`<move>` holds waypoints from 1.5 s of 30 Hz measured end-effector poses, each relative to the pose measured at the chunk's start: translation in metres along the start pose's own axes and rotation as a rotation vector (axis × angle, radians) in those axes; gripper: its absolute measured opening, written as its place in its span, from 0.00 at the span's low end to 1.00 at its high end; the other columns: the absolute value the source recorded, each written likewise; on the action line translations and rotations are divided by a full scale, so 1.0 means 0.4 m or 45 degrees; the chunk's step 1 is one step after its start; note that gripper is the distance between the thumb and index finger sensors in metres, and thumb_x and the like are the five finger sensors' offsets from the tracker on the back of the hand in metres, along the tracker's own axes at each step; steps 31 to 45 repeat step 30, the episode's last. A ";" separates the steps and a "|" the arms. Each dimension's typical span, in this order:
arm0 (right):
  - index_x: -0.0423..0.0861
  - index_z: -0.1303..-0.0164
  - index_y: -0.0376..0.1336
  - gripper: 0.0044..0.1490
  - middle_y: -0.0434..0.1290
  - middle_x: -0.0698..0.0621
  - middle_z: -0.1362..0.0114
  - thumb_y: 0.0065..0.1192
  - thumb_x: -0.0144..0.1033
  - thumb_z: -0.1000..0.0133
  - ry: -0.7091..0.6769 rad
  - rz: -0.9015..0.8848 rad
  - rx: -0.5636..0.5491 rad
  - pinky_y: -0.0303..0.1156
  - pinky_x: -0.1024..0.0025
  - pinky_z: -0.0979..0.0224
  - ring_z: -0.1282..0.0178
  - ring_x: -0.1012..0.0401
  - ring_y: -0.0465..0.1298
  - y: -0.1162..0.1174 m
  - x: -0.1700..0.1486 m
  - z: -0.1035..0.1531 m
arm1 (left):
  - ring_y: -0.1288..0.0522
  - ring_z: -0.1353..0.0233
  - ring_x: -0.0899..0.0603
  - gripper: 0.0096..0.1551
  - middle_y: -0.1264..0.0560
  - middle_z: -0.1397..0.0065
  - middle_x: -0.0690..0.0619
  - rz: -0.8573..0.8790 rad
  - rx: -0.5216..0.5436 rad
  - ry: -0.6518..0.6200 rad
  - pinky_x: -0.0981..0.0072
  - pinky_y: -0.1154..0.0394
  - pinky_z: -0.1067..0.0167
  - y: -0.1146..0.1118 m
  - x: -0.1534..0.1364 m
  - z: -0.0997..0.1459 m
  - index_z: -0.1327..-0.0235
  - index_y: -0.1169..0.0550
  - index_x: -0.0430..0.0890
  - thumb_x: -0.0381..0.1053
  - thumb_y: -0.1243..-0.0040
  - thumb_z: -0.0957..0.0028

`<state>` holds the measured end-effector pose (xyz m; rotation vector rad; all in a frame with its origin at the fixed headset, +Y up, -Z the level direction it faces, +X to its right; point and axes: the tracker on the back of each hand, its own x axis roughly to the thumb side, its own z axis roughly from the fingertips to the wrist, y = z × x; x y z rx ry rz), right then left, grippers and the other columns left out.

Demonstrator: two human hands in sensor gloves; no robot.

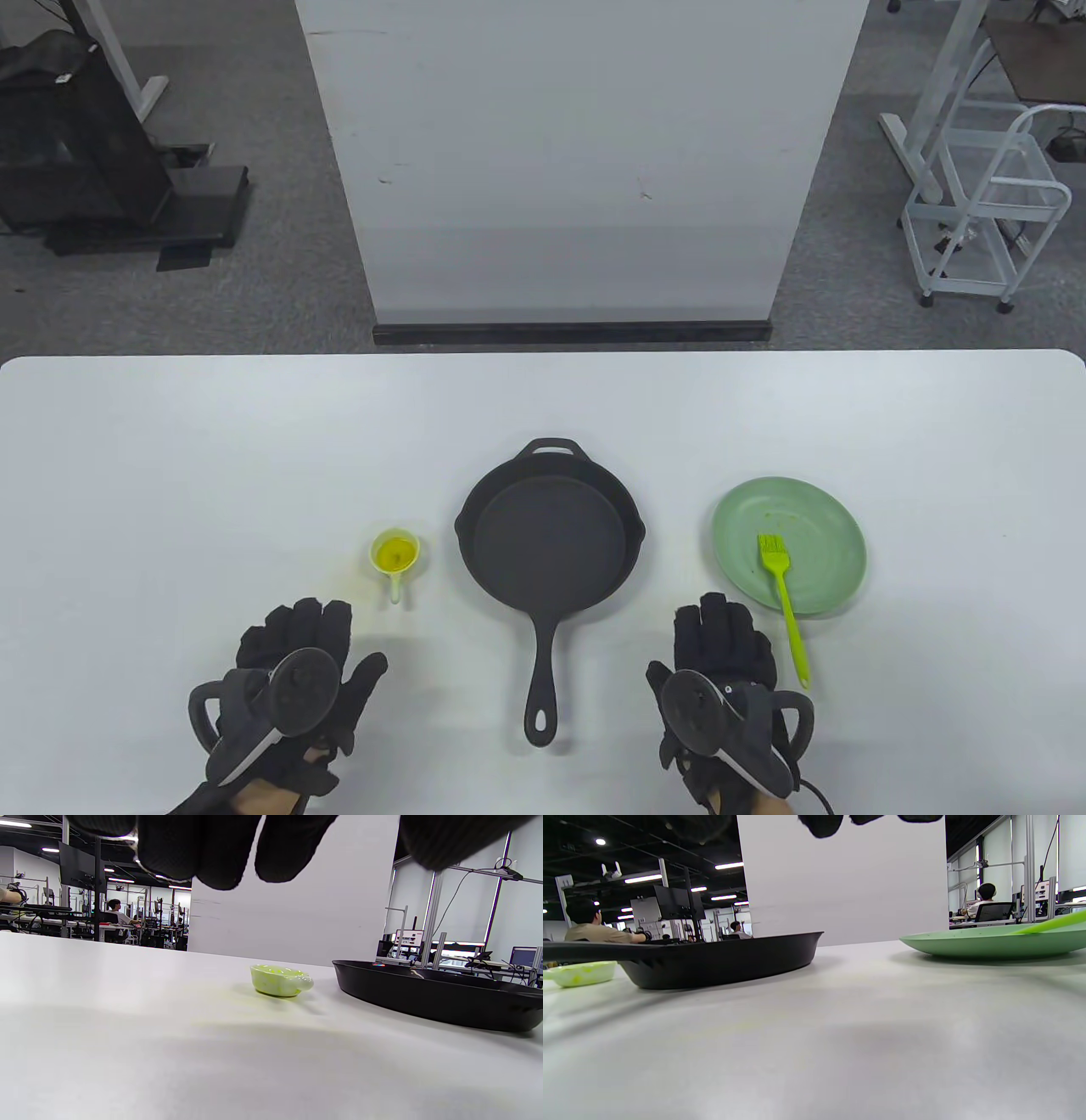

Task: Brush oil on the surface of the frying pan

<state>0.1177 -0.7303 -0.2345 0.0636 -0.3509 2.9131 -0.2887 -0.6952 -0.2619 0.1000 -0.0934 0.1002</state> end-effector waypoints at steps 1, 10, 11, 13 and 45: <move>0.40 0.28 0.53 0.46 0.48 0.36 0.20 0.55 0.53 0.51 -0.001 -0.003 -0.009 0.54 0.34 0.29 0.22 0.35 0.53 0.000 -0.002 0.001 | 0.39 0.23 0.28 0.45 0.38 0.21 0.42 -0.003 -0.007 -0.001 0.29 0.45 0.28 -0.002 0.000 -0.001 0.26 0.35 0.49 0.73 0.49 0.51; 0.39 0.29 0.53 0.46 0.49 0.35 0.21 0.55 0.53 0.51 0.008 0.032 0.026 0.55 0.35 0.30 0.23 0.34 0.54 0.004 -0.002 0.018 | 0.39 0.23 0.29 0.45 0.38 0.21 0.42 0.007 -0.003 -0.001 0.29 0.45 0.28 -0.003 -0.003 -0.002 0.26 0.35 0.49 0.73 0.49 0.51; 0.39 0.29 0.53 0.46 0.49 0.35 0.21 0.55 0.53 0.51 0.013 0.029 0.027 0.55 0.34 0.30 0.23 0.34 0.54 0.004 -0.003 0.018 | 0.39 0.23 0.29 0.45 0.38 0.21 0.42 0.008 0.000 0.000 0.29 0.45 0.28 -0.003 -0.003 -0.002 0.26 0.35 0.49 0.73 0.49 0.51; 0.39 0.29 0.53 0.46 0.49 0.35 0.21 0.55 0.53 0.51 0.022 0.028 0.034 0.55 0.34 0.30 0.23 0.34 0.54 0.003 -0.005 0.018 | 0.39 0.23 0.29 0.45 0.38 0.21 0.42 0.009 0.005 0.001 0.29 0.45 0.28 -0.003 -0.005 -0.001 0.26 0.35 0.49 0.73 0.49 0.51; 0.39 0.28 0.52 0.46 0.49 0.35 0.21 0.55 0.53 0.51 0.058 -0.036 0.029 0.56 0.34 0.30 0.24 0.34 0.54 0.004 -0.018 0.020 | 0.39 0.22 0.29 0.45 0.38 0.21 0.42 0.031 -0.007 0.001 0.28 0.45 0.28 -0.006 -0.011 -0.004 0.26 0.35 0.49 0.72 0.49 0.51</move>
